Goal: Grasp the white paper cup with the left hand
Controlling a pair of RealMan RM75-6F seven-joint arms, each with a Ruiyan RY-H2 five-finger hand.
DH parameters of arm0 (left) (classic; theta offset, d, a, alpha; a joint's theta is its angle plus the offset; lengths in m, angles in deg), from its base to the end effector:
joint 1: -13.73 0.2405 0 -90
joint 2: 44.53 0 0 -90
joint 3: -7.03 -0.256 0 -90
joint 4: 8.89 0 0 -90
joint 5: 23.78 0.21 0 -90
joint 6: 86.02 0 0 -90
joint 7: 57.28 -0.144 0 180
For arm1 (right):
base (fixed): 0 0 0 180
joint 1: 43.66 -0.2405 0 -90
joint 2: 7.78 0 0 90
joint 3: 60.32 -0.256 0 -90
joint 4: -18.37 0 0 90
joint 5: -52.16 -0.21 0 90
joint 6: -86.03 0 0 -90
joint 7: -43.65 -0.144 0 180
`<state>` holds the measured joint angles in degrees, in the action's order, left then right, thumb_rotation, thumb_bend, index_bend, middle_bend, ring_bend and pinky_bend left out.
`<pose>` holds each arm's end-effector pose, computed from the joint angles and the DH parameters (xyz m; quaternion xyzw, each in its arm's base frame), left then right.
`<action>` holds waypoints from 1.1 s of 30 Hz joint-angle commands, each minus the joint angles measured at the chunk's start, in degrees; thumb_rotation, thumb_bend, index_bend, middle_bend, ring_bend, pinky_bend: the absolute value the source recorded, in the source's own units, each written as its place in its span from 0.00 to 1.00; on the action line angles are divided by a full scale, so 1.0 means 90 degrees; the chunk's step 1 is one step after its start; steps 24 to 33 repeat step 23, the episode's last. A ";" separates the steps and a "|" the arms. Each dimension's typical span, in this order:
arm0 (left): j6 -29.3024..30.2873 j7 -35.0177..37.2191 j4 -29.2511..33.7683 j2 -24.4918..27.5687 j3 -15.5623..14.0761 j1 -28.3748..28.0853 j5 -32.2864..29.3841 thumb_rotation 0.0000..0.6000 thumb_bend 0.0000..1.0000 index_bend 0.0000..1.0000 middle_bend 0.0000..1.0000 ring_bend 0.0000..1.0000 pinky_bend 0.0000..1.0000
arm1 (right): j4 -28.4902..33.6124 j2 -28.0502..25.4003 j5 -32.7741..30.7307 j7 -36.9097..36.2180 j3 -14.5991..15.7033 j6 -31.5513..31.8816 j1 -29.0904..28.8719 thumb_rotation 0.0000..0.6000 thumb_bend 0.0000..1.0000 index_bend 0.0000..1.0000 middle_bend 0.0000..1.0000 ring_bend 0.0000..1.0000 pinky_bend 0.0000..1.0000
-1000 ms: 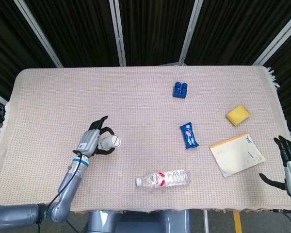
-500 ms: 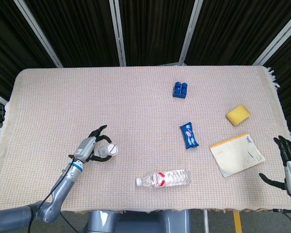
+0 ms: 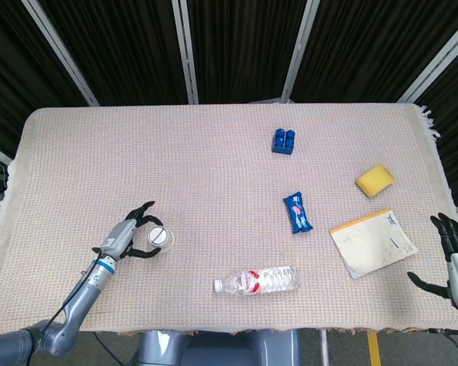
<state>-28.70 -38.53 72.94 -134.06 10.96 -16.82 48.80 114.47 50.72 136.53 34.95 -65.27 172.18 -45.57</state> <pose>-0.2201 0.2862 -0.0279 -0.5899 -0.6098 -0.4333 0.3039 -0.3128 -0.1719 0.1931 0.5415 -0.4236 0.4247 0.5890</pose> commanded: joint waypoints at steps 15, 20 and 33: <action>0.1263 -0.0909 0.0497 0.1020 -0.0257 0.0695 0.0770 1.00 0.17 0.00 0.00 0.00 0.00 | -0.0021 0.0042 0.0035 0.0153 0.0037 -0.0037 -0.0019 1.00 0.06 0.00 0.00 0.00 0.00; 0.2397 -0.2571 0.0930 0.1436 -0.0439 0.1334 0.0843 1.00 0.09 0.00 0.00 0.00 0.00 | -0.0027 0.0072 0.0073 0.0212 0.0051 -0.0077 -0.0052 1.00 0.05 0.00 0.00 0.00 0.00; 0.3109 -0.3632 0.1489 0.1923 -0.0708 0.1904 0.0790 1.00 0.07 0.00 0.00 0.00 0.00 | -0.0028 0.0078 0.0165 0.0389 0.0125 -0.0133 -0.0073 1.00 0.05 0.00 0.00 0.00 0.00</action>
